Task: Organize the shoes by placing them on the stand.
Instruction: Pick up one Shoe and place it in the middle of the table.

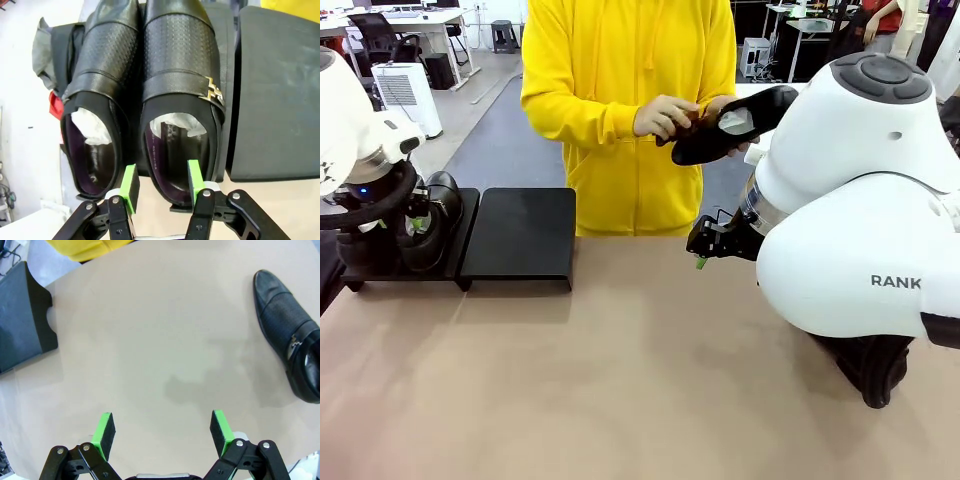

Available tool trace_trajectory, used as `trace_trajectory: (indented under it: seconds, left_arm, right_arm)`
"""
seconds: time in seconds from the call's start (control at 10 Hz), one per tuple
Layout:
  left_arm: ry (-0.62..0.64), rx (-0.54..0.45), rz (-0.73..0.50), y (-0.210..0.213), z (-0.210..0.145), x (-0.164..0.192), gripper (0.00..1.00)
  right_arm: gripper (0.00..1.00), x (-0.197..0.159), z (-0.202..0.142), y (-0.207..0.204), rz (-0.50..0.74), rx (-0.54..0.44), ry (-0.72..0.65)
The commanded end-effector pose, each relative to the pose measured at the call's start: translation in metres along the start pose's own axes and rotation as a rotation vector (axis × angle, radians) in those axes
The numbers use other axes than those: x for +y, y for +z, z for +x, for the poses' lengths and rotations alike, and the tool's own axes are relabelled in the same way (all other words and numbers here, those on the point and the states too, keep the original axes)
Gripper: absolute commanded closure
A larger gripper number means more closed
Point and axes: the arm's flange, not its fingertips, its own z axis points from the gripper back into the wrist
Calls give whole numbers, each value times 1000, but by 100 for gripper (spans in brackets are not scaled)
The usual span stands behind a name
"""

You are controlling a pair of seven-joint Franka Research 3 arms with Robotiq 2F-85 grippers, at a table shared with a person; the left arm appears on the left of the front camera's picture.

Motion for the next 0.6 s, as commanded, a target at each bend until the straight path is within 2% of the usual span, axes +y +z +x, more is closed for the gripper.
trace_trajectory:
  seconds: [0.0,0.2,0.4,0.5]
  left_arm:
    - [19,-74,56,37,-2,8,47]
    - [8,-147,30,84,-14,2,47]
    - [-98,-119,-161,114,-36,-25,47]
    - [-138,-67,-256,127,-49,-43,47]
  right_arm:
    - [0,1,4,0,15,8,11]
    - [0,1,4,0,15,8,11]
    - [0,1,4,0,15,8,11]
    - [0,1,4,0,15,8,11]
